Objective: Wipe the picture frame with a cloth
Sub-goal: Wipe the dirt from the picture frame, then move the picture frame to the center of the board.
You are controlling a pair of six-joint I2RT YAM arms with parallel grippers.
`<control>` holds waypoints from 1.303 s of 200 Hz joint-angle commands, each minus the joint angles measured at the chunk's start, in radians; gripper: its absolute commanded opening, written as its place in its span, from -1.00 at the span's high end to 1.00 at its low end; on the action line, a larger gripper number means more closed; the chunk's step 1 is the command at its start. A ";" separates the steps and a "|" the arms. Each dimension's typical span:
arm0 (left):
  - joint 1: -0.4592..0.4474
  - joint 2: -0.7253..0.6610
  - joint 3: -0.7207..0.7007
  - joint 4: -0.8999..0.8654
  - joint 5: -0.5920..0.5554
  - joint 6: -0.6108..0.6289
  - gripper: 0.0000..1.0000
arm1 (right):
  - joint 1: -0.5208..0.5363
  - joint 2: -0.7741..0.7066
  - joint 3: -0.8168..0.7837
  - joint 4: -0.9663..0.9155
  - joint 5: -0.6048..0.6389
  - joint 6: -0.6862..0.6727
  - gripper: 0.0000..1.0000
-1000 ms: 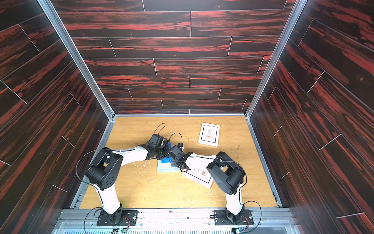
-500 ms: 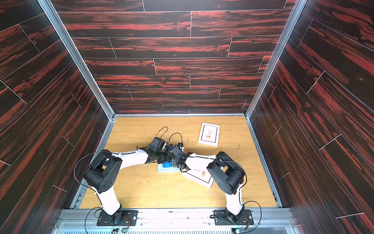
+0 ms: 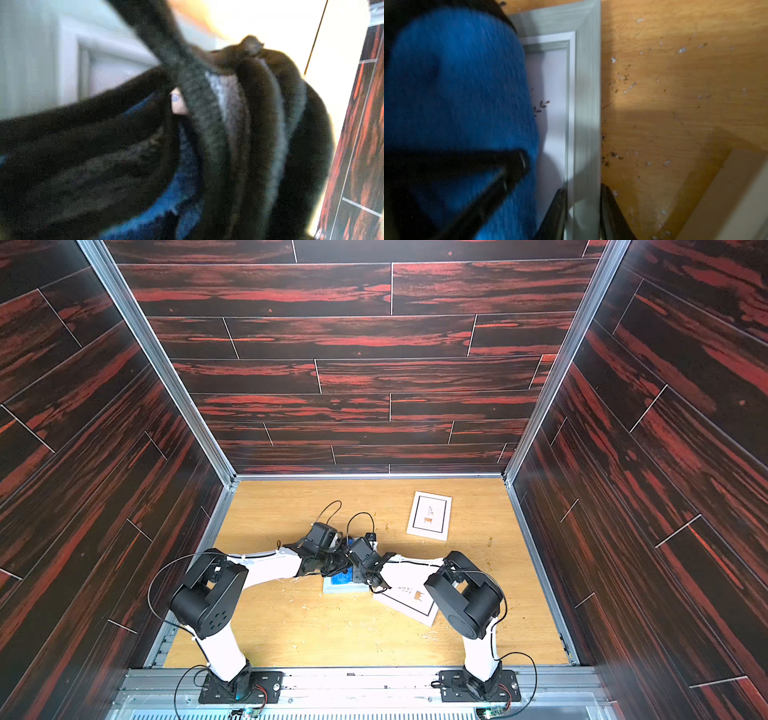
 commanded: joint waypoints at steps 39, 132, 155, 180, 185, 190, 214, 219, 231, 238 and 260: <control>0.070 0.155 0.213 -0.178 0.010 0.046 1.00 | -0.009 -0.011 -0.011 -0.081 0.033 -0.004 1.00; 0.011 -0.034 -0.052 -0.136 -0.054 0.042 1.00 | -0.042 0.005 0.004 -0.079 0.032 -0.015 1.00; 0.033 0.036 0.027 -0.133 -0.029 0.051 1.00 | -0.048 -0.006 0.006 -0.092 0.038 -0.023 1.00; 0.003 -0.099 -0.121 -0.057 -0.031 0.021 1.00 | -0.068 -0.024 -0.022 -0.080 0.037 -0.022 1.00; 0.003 -0.131 -0.156 -0.043 -0.031 0.019 1.00 | -0.075 -0.024 -0.031 -0.073 0.029 -0.022 1.00; 0.003 -0.164 -0.195 -0.030 -0.029 0.018 1.00 | -0.079 -0.021 -0.038 -0.066 0.021 -0.020 1.00; 0.021 -0.308 -0.296 0.011 -0.037 0.059 1.00 | -0.100 -0.005 -0.040 -0.066 0.012 -0.025 1.00; 0.028 -0.334 -0.310 0.033 -0.027 0.068 1.00 | -0.104 -0.005 -0.040 -0.069 0.016 -0.027 1.00; 0.049 -0.392 -0.336 0.097 -0.008 0.077 1.00 | -0.116 -0.011 -0.045 -0.074 0.024 -0.032 1.00; 0.061 -0.419 -0.349 0.141 0.001 0.079 1.00 | -0.127 -0.016 -0.051 -0.074 0.027 -0.037 1.00; 0.084 -0.465 -0.360 0.232 0.027 0.102 1.00 | -0.169 -0.047 -0.082 -0.069 0.031 -0.060 1.00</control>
